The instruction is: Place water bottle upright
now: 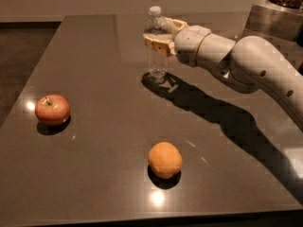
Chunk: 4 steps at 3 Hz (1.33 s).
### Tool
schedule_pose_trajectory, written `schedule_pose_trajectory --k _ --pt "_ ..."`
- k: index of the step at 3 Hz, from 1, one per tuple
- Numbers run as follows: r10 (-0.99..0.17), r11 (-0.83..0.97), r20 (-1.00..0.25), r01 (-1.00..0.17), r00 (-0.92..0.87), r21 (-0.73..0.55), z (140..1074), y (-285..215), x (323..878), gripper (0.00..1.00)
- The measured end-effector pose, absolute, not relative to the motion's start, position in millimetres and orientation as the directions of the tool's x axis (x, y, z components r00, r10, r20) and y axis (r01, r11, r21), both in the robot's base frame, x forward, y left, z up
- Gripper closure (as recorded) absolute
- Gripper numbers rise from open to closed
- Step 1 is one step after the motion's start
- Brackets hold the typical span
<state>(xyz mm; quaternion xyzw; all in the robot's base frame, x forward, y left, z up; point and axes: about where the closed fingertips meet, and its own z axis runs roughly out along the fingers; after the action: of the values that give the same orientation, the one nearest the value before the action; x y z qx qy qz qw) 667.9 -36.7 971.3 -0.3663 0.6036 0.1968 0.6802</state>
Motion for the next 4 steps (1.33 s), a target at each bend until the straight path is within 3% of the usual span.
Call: schedule_pose_trajectory --k 1,2,4 --pt "-0.156 0.672 -0.973 -0.704 0.168 -0.229 964.2 -42.1 669.3 1.00" --pt "-0.148 0.678 -0.974 -0.699 0.174 -0.228 960.4 -45.4 668.9 0.85" --pt "-0.147 0.674 -0.969 -0.697 0.198 -0.245 956.7 -47.4 667.3 0.39"
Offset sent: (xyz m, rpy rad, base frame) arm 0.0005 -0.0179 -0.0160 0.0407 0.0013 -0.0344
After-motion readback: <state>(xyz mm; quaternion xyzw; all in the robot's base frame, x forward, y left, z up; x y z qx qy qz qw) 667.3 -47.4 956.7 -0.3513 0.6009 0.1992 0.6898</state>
